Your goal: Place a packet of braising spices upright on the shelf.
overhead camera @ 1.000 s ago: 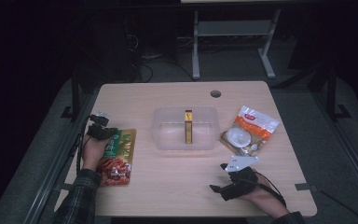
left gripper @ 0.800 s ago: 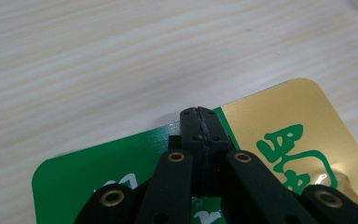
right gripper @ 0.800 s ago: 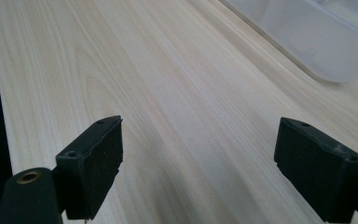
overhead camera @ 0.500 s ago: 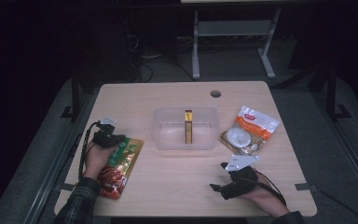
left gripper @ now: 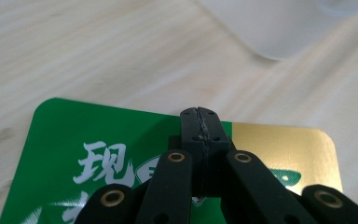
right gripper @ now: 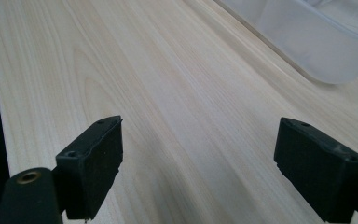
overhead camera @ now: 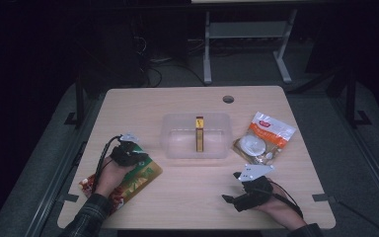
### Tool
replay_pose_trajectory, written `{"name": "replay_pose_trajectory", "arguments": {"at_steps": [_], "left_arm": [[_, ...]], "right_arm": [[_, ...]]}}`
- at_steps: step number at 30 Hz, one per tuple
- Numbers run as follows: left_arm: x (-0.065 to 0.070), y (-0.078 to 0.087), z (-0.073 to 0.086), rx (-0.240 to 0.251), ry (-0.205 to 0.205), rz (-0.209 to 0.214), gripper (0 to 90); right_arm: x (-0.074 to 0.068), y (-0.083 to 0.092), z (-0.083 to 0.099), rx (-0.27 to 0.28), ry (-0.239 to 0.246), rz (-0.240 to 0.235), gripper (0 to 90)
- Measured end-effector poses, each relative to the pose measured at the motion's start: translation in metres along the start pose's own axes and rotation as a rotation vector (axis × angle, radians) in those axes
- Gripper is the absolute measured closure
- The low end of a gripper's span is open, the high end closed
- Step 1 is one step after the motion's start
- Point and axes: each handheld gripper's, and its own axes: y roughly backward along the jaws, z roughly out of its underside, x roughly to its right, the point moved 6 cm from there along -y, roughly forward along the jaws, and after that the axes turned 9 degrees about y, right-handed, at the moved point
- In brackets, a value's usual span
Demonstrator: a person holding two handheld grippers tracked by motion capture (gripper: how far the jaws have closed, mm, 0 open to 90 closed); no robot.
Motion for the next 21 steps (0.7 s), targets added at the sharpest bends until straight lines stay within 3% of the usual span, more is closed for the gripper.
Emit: {"name": "replay_pose_trajectory", "arguments": {"at_steps": [9,16,17,21], "left_arm": [[0.034,-0.002,0.009,-0.031,-0.063,0.082,90.0],[0.060,-0.001,0.020,-0.063,-0.135,0.137,90.0],[0.063,-0.002,0.021,-0.055,-0.128,0.142,90.0],[0.077,-0.002,0.024,-0.070,-0.173,0.144,90.0]], "right_arm": [[0.000,0.000,-0.001,0.002,-0.001,0.002,15.3],[0.000,0.001,-0.002,0.016,0.006,0.013,15.5],[0.000,0.001,-0.003,0.016,0.006,0.013,15.4],[0.000,0.002,-0.003,0.017,0.010,0.014,15.4]]}}
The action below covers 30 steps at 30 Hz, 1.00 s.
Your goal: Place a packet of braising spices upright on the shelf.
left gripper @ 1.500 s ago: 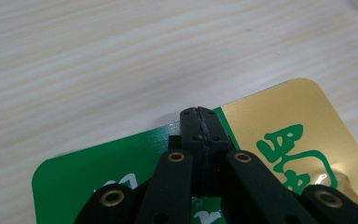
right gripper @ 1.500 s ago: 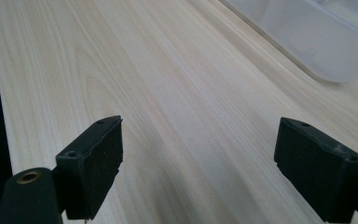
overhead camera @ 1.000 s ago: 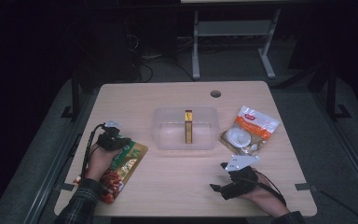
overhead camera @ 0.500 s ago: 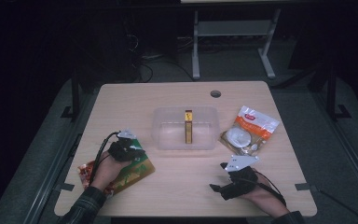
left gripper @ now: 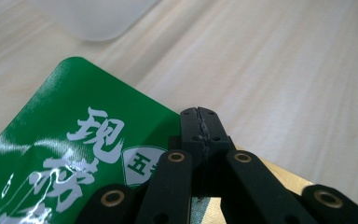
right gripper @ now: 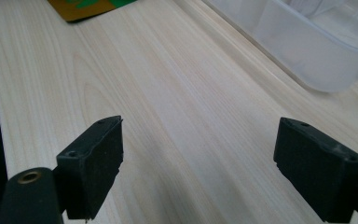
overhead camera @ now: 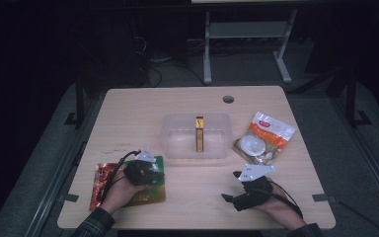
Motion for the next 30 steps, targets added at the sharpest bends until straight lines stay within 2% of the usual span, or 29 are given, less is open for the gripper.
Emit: {"name": "replay_pose_trajectory", "arguments": {"at_steps": [3,5,8,9,12,13,16,19,21,24,26,28,29,30], "left_arm": [[0.005,-0.002,-0.001,-0.005,-0.016,0.005,90.0],[0.009,-0.004,-0.001,0.008,-0.007,0.019,90.0],[0.019,-0.009,-0.003,0.002,-0.029,0.049,90.0],[0.021,-0.010,-0.003,-0.010,-0.058,0.053,90.0],[0.037,-0.019,-0.008,0.003,-0.058,0.102,90.0],[0.043,-0.023,-0.010,0.001,-0.073,0.113,90.0],[0.061,-0.034,-0.017,0.004,-0.114,0.133,90.0],[0.070,-0.039,-0.022,-0.006,-0.145,0.131,90.0],[0.069,-0.036,-0.023,0.001,-0.154,0.133,90.0],[0.058,-0.019,-0.021,0.027,-0.125,0.099,90.0],[0.044,-0.004,-0.017,0.033,-0.112,0.064,90.0],[0.028,0.013,-0.010,0.060,-0.059,0.024,90.0],[0.021,0.020,-0.007,0.068,-0.048,0.006,90.0],[0.009,0.032,0.000,0.074,-0.024,-0.034,90.0]], "right_arm": [[0.000,0.000,-0.001,0.004,0.003,0.001,15.5],[0.000,0.000,-0.001,0.005,0.003,0.001,15.5],[0.000,0.000,-0.001,0.004,0.004,0.001,15.5],[0.000,0.000,-0.001,0.003,0.005,0.001,15.5],[0.000,-0.001,-0.001,0.005,0.005,0.000,15.5],[0.000,-0.001,-0.001,0.004,0.003,0.000,15.5],[0.000,-0.001,-0.002,0.006,0.005,0.002,15.5],[0.000,0.000,-0.002,0.009,0.006,0.006,15.5],[0.000,0.001,-0.002,0.012,0.005,0.007,15.4],[0.001,0.002,-0.001,0.010,0.003,0.006,15.5],[0.001,0.002,-0.001,0.011,0.001,0.006,15.5],[0.001,0.002,-0.001,0.010,0.002,0.005,15.5],[0.001,0.002,-0.001,0.010,0.007,0.006,15.5],[0.001,0.001,-0.001,0.008,0.007,0.007,15.5]]}}
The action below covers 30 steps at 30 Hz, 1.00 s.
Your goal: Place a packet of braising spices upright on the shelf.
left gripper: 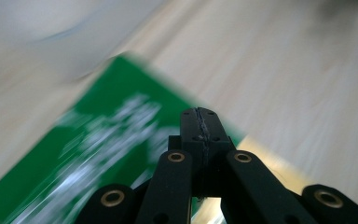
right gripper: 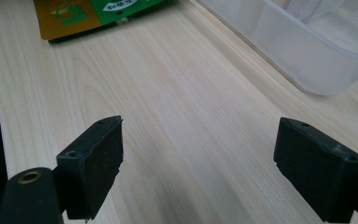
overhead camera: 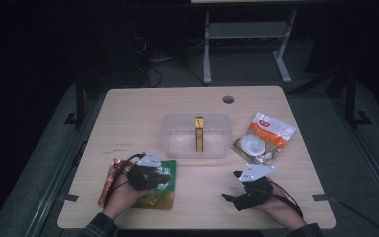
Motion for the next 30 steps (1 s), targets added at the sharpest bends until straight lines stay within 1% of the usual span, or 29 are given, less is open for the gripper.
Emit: {"name": "replay_pose_trajectory", "arguments": {"at_steps": [1,2,4,5,6,7,8,9,10,11,12,13,14,15,16,17,18,21,22,23,24,27,28,29,30], "left_arm": [[-0.008,0.007,0.004,0.004,0.011,-0.032,90.0],[-0.022,0.018,0.013,0.011,0.043,-0.067,90.0],[-0.043,0.035,0.027,0.019,0.091,-0.123,90.0],[-0.052,0.043,0.035,0.022,0.123,-0.152,90.0],[-0.059,0.048,0.041,0.029,0.145,-0.173,90.0],[-0.077,0.062,0.055,0.038,0.196,-0.211,90.0],[-0.077,0.062,0.055,0.038,0.196,-0.211,90.0],[-0.084,0.067,0.060,0.039,0.206,-0.230,90.0],[-0.091,0.071,0.066,0.039,0.231,-0.255,90.0],[-0.103,0.078,0.077,0.034,0.270,-0.287,90.0],[-0.108,0.081,0.082,0.028,0.285,-0.302,90.0],[-0.108,0.081,0.082,0.028,0.285,-0.302,90.0],[-0.112,0.082,0.086,0.024,0.295,-0.307,90.0],[-0.118,0.081,0.091,0.016,0.317,-0.310,90.0],[-0.118,0.081,0.091,0.016,0.317,-0.310,90.0],[-0.119,0.081,0.093,0.004,0.319,-0.305,90.0],[-0.120,0.079,0.094,0.002,0.321,-0.297,90.0],[-0.116,0.075,0.091,0.008,0.325,-0.266,90.0],[-0.116,0.075,0.091,0.008,0.325,-0.266,90.0],[-0.116,0.075,0.091,0.004,0.319,-0.266,90.0],[-0.112,0.072,0.090,0.003,0.313,-0.247,90.0],[-0.105,0.068,0.086,-0.005,0.288,-0.223,90.0],[-0.105,0.068,0.086,-0.005,0.288,-0.223,90.0],[-0.099,0.064,0.083,-0.011,0.271,-0.204,90.0],[-0.099,0.064,0.083,-0.011,0.271,-0.204,90.0]], "right_arm": [[0.000,0.000,0.000,0.000,0.000,-0.002,15.5],[0.000,0.000,0.000,-0.001,0.000,-0.003,15.5],[0.000,-0.001,0.000,-0.003,0.000,-0.001,15.5],[0.000,-0.001,0.000,-0.003,0.001,-0.001,15.5],[-0.001,-0.001,0.000,-0.004,0.002,-0.002,15.5],[-0.001,-0.001,0.000,-0.005,0.003,-0.002,15.5],[-0.001,-0.001,0.000,-0.005,0.003,-0.002,15.5],[-0.001,-0.001,0.000,-0.008,0.004,-0.001,15.5],[-0.001,-0.002,-0.001,-0.007,0.005,-0.001,15.5],[-0.001,-0.002,-0.001,-0.006,0.005,-0.001,15.5],[-0.001,-0.001,-0.001,-0.006,0.007,0.002,15.5],[-0.001,-0.001,-0.001,-0.006,0.007,0.002,15.5],[-0.001,-0.001,-0.001,-0.005,0.007,0.002,15.5],[-0.001,-0.001,-0.001,-0.006,0.008,0.002,15.5],[-0.001,-0.001,-0.001,-0.006,0.008,0.002,15.5],[-0.001,-0.002,-0.001,-0.008,0.007,0.002,15.5],[-0.001,-0.002,-0.001,-0.008,0.007,0.002,15.5],[-0.001,-0.001,-0.001,-0.006,0.007,0.004,15.5],[-0.001,-0.001,-0.001,-0.006,0.007,0.004,15.5],[-0.001,-0.001,-0.001,-0.006,0.006,0.004,15.5],[-0.001,-0.001,-0.001,-0.005,0.007,0.005,15.5],[-0.001,-0.001,-0.001,-0.005,0.006,0.003,15.5],[-0.001,-0.001,-0.001,-0.005,0.006,0.003,15.5],[-0.001,-0.001,-0.001,-0.006,0.009,0.004,15.5],[-0.001,-0.001,-0.001,-0.006,0.009,0.004,15.5]]}}
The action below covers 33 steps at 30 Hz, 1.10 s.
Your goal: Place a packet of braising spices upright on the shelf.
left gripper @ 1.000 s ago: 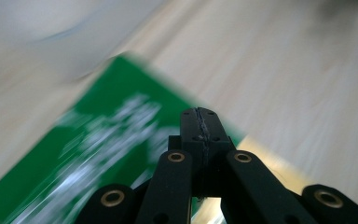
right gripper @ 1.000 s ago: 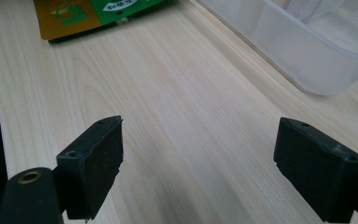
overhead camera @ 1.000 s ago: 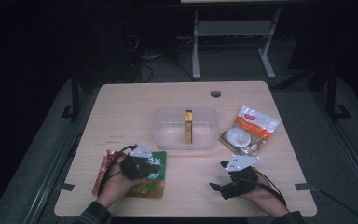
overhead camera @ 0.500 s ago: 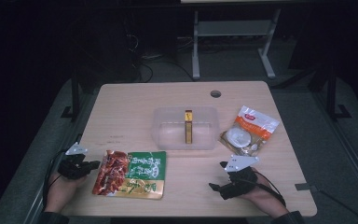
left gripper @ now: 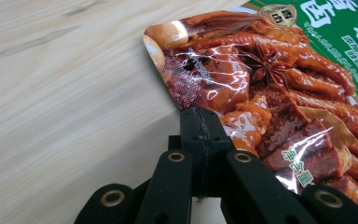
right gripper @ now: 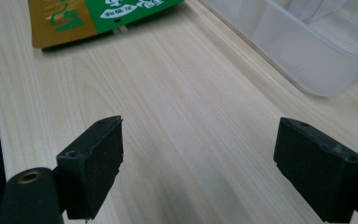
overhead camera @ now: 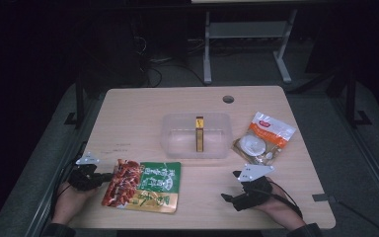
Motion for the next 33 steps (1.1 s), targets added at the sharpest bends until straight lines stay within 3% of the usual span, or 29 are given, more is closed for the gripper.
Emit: {"name": "replay_pose_trajectory", "arguments": {"at_steps": [4,5,6,7,18,20,24,25,33], "left_arm": [[0.019,-0.006,-0.002,-0.018,-0.039,0.054,90.0],[0.031,-0.010,-0.002,-0.026,-0.059,0.080,90.0],[0.031,-0.010,-0.002,-0.026,-0.059,0.080,90.0],[0.044,-0.014,-0.003,-0.033,-0.091,0.104,90.0],[0.080,-0.025,-0.005,-0.065,-0.193,0.188,90.0],[0.083,-0.023,-0.006,-0.047,-0.216,0.192,90.0],[0.084,-0.013,-0.020,0.034,-0.257,0.212,88.7],[0.086,-0.013,-0.023,0.037,-0.256,0.238,79.2],[0.112,-0.031,-0.045,0.017,-0.366,0.343,43.1]], "right_arm": [[0.000,0.000,0.000,0.000,-0.002,0.000,15.5],[0.000,0.000,0.000,0.000,-0.001,0.001,15.5],[0.000,0.000,0.000,0.000,-0.001,0.001,15.5],[0.000,0.000,0.000,-0.001,-0.002,0.001,15.5],[0.000,0.000,0.001,-0.005,-0.006,0.001,15.5],[0.000,0.000,0.001,-0.004,-0.006,0.002,15.5],[0.001,0.000,0.001,-0.002,-0.008,0.001,15.5],[0.001,0.000,0.001,-0.002,-0.008,0.000,15.5],[0.001,-0.002,0.001,-0.009,-0.010,-0.003,15.5]]}}
